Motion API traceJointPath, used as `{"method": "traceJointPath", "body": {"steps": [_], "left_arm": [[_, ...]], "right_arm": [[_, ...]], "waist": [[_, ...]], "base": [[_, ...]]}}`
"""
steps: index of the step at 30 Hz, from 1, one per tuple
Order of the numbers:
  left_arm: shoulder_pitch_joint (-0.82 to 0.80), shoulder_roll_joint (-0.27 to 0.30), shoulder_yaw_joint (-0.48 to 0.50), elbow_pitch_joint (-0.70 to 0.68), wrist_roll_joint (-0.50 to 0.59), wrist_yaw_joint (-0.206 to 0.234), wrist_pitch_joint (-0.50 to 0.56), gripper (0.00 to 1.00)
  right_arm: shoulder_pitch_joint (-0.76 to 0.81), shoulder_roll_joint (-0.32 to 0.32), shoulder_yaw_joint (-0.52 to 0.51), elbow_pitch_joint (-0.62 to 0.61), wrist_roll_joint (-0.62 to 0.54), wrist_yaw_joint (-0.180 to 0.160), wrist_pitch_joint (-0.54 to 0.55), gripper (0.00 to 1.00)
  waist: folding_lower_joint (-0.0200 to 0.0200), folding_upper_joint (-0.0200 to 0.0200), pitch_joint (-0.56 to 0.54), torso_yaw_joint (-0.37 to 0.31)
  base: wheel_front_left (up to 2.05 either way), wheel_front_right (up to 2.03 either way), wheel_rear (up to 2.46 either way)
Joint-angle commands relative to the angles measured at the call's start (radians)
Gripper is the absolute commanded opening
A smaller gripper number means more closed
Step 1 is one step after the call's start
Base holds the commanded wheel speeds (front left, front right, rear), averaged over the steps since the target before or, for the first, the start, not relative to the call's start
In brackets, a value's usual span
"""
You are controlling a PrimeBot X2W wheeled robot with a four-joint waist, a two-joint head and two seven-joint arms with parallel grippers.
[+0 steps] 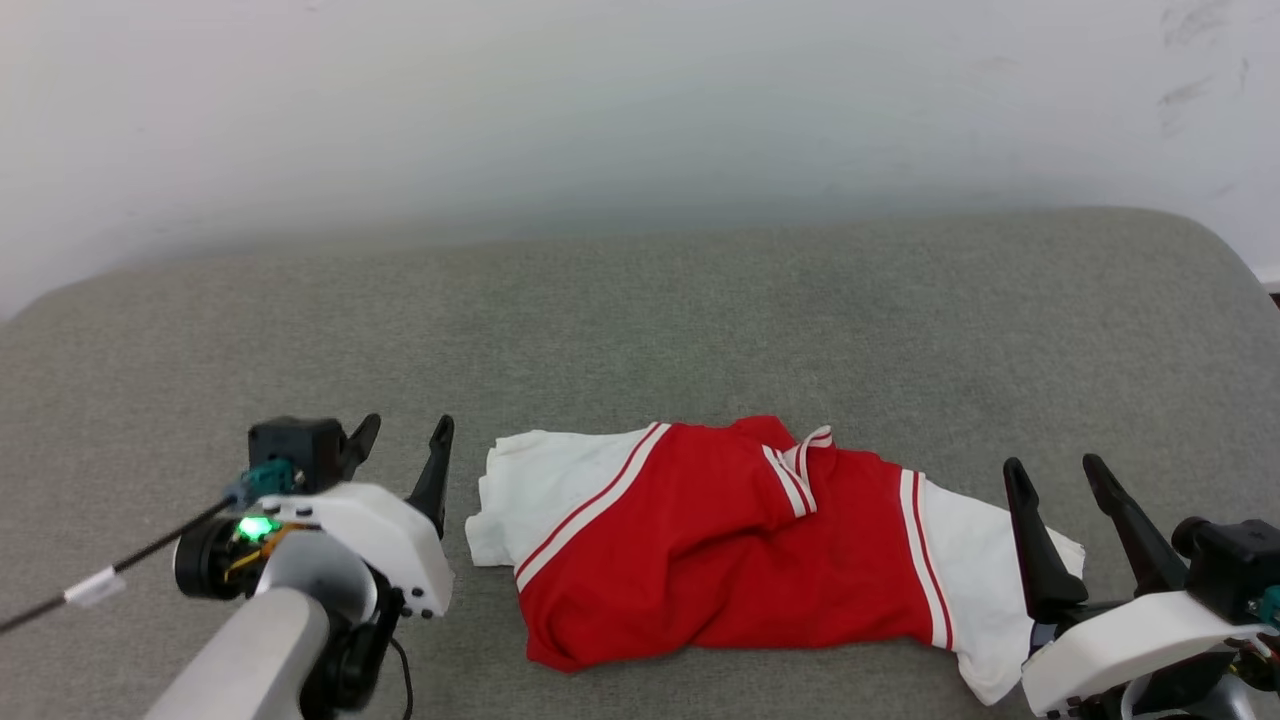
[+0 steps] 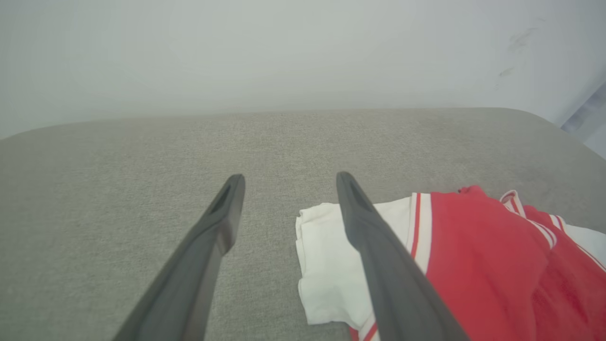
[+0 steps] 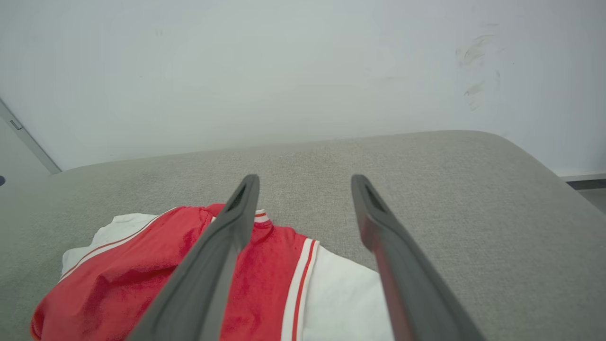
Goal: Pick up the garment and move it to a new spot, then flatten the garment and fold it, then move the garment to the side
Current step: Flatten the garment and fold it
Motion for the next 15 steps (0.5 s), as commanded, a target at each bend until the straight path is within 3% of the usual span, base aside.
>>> {"method": "traceJointPath", "body": {"steps": [1,11,15], "left_arm": [[-0.046,-0.002,-0.007,0.024,-0.009,-0.019,0.03,1.0],[-0.284,0.054,-0.088,0.263,-0.083,-0.195,0.406,1.0],[-0.34,0.068,-0.125,0.335,-0.098,-0.24,0.548,1.0]], "right_arm": [[-0.018,0.005,0.005,-0.009,0.0,0.0,-0.003,1.0],[-0.062,0.007,0.05,-0.021,-0.018,0.0,-0.006,1.0],[-0.07,0.008,0.058,-0.016,-0.01,0.0,-0.007,1.0]], "waist": [[0.0001,0.0,0.036,-0.03],[0.0001,0.0,0.14,-0.135],[0.0001,0.0,0.167,-0.16]], "base": [[0.0,0.0,0.0],[0.0,0.0,0.0],[0.0,0.0,0.0]]}}
